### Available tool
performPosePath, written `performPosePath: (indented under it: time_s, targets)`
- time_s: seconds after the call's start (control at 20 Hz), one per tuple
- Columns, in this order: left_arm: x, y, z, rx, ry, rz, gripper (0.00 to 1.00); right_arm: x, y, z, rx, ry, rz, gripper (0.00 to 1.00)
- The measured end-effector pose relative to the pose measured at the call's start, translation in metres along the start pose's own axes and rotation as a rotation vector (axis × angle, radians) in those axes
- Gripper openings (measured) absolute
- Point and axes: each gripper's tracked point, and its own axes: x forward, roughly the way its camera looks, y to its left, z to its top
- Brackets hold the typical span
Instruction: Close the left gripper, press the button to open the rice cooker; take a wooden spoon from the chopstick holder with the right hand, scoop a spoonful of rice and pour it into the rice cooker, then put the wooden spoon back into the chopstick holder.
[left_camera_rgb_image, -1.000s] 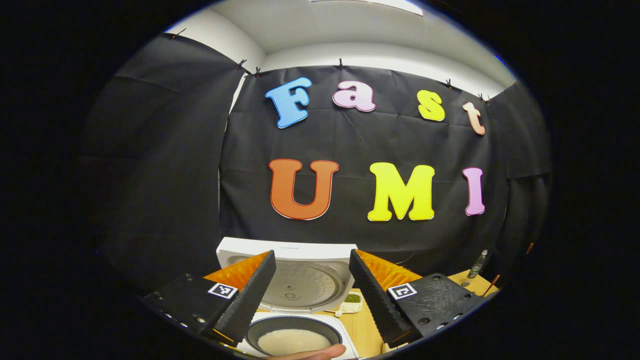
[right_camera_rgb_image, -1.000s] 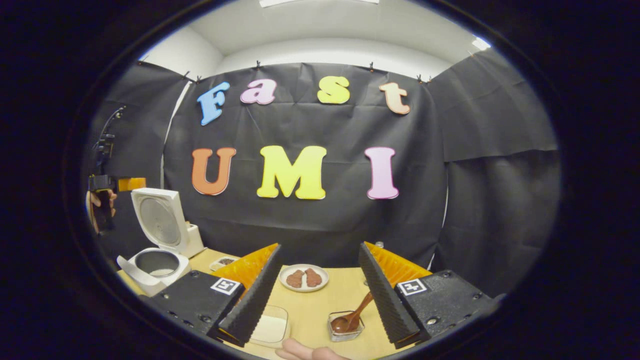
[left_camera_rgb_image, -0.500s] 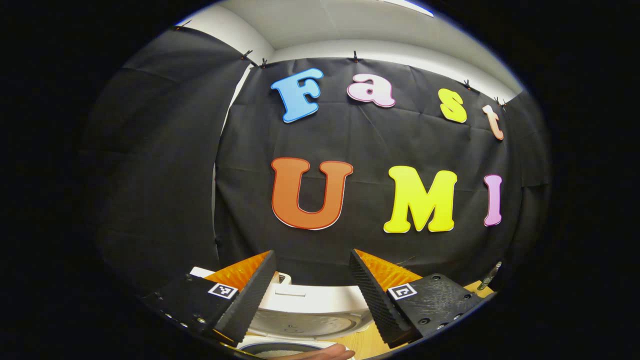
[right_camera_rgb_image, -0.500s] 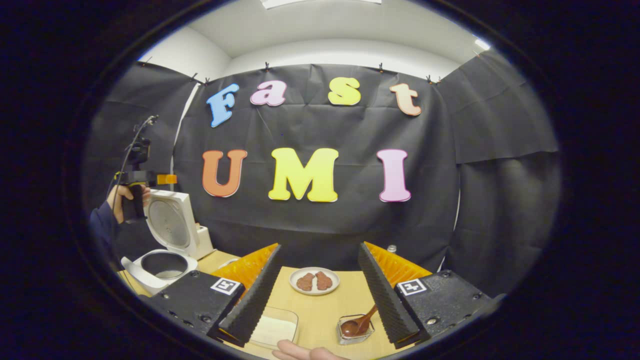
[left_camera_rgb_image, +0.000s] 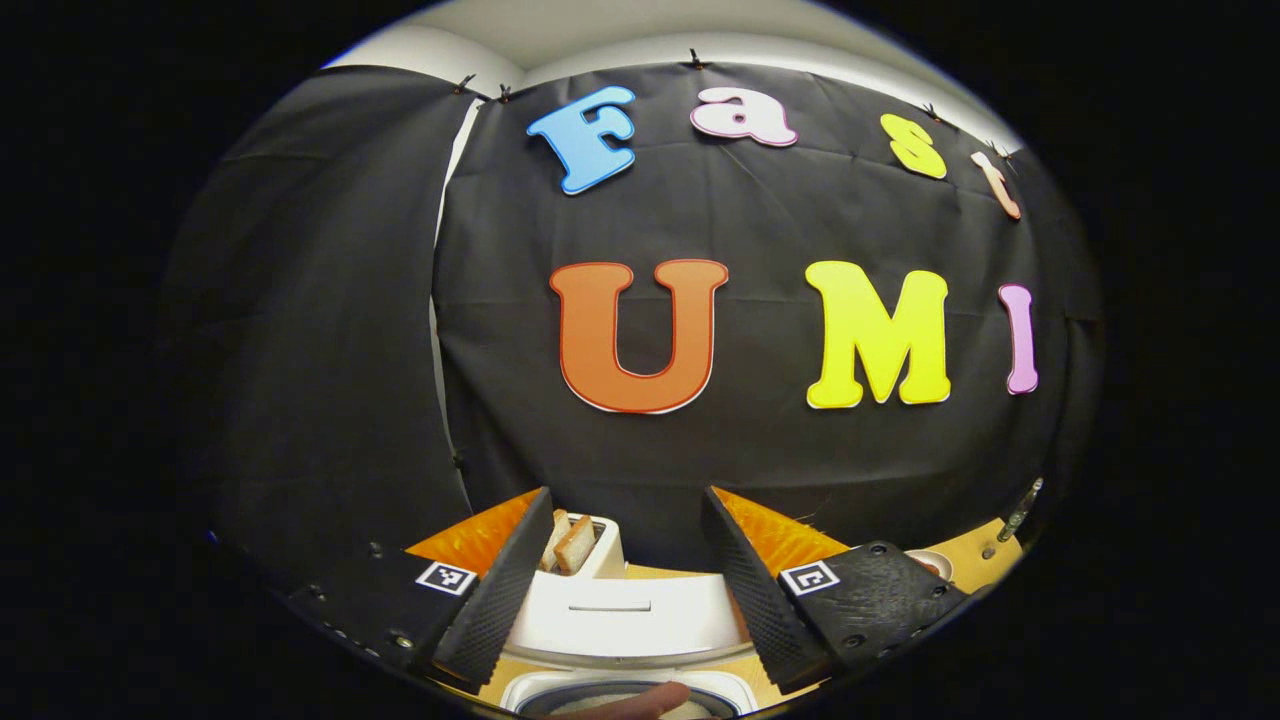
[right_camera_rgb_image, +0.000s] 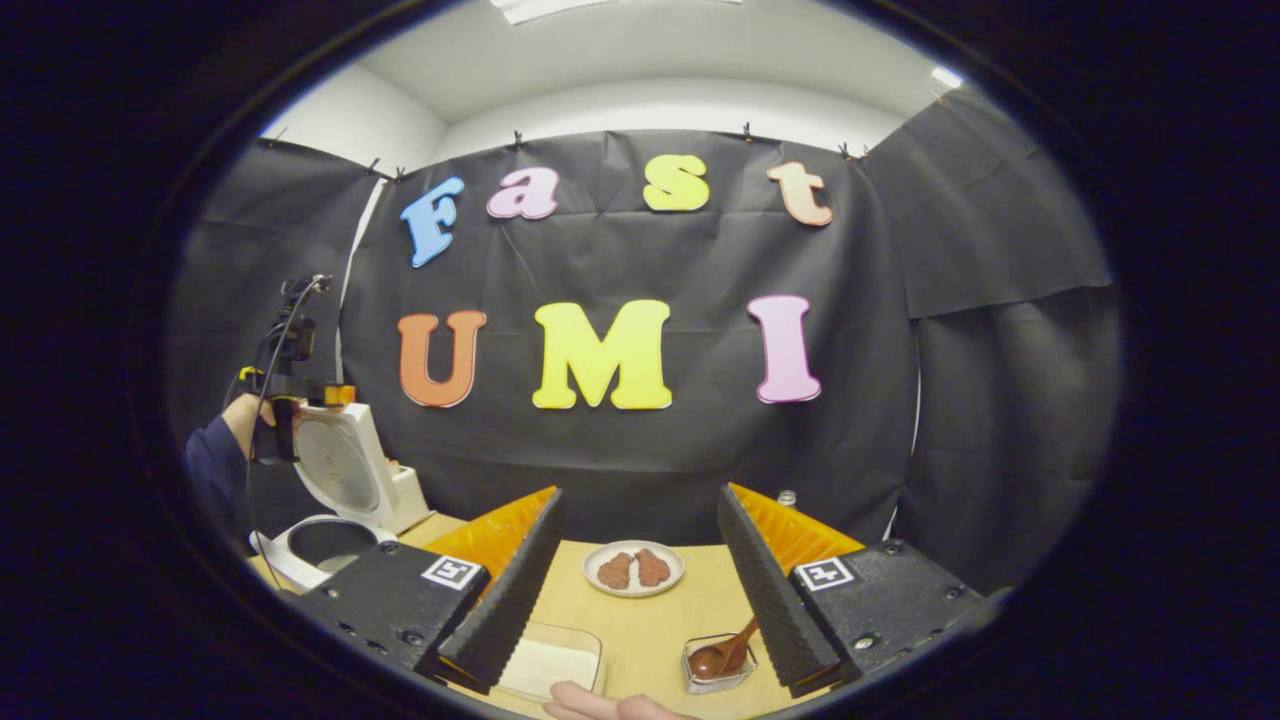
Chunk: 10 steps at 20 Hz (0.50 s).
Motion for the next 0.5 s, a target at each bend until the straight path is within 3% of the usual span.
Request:
performPosePath:
  time_s: [0.5]
  targets:
    - [-0.054,-0.004,-0.022,0.003,0.066,-0.028,0.94,-0.028,0.017,0.005,0.018,-0.021,0.017,0.99]
